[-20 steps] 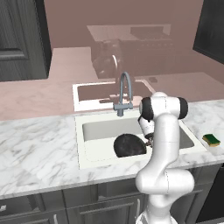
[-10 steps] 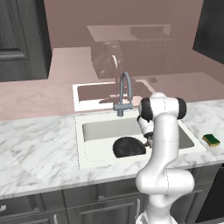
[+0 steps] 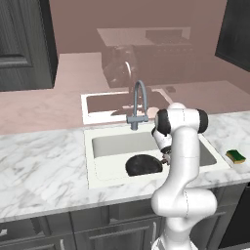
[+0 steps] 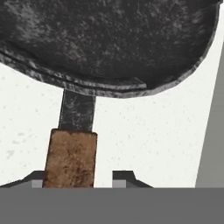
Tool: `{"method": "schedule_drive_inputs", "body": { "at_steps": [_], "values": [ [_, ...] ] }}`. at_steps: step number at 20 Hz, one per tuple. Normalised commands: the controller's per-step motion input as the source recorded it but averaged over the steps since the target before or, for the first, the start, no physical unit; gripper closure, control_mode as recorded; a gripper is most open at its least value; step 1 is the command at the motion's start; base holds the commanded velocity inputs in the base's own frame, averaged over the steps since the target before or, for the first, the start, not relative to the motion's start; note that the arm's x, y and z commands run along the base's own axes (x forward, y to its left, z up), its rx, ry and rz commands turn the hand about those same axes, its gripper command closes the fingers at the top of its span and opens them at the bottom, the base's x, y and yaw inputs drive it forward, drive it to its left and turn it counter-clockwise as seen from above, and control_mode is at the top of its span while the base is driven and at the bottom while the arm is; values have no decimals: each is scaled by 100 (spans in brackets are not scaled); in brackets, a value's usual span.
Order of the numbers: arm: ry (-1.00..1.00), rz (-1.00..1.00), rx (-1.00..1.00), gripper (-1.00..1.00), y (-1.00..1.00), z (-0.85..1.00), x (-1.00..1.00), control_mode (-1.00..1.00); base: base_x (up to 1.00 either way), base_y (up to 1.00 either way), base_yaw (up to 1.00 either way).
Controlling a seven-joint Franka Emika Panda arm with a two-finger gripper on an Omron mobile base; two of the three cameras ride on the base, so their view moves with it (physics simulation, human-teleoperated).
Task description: Pick the pan and sponge and place them into the sink. Then turn on the water.
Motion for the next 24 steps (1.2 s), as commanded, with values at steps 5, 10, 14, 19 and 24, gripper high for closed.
{"method": "schedule_drive_inputs", "body": {
  "at_steps": [5, 10, 14, 19, 24],
  "values": [
    [-10, 11, -6, 100, 10, -59, 5, -100, 0, 0, 0],
    [-11, 9, -2, -100, 2, -22, 3, -100, 0, 0, 0],
    [-11, 6, 0, -100, -6, 9, 0, -100, 0, 0, 0],
    [-10, 6, 2, -100, -7, 19, 0, -100, 0, 0, 0],
    [-8, 6, 4, -100, -6, 25, -5, -100, 0, 0, 0]
  ]
}}
